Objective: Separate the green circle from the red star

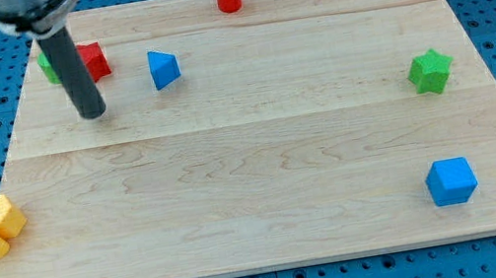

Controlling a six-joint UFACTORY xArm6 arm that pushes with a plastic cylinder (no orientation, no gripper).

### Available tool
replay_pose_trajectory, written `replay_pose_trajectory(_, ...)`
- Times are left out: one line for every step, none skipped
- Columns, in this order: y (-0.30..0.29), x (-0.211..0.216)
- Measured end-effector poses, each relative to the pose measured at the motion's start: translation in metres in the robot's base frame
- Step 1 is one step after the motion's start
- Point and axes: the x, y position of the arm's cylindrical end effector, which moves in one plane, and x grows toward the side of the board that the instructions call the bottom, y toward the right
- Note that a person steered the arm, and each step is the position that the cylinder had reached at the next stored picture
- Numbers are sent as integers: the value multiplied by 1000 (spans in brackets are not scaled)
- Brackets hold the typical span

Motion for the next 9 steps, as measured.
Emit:
replay_pose_trajectory(-73, -52)
replay_pose_trajectory(-71, -100)
replay_pose_trajectory(-71, -119)
replay_pose_trajectory(-90, -136)
replay_pose_trajectory(-25, -117)
replay_pose_trajectory(54, -114)
replay_pose_trajectory(38, -130)
replay_pose_trajectory(18, -150)
replay_pose_trajectory(84, -151)
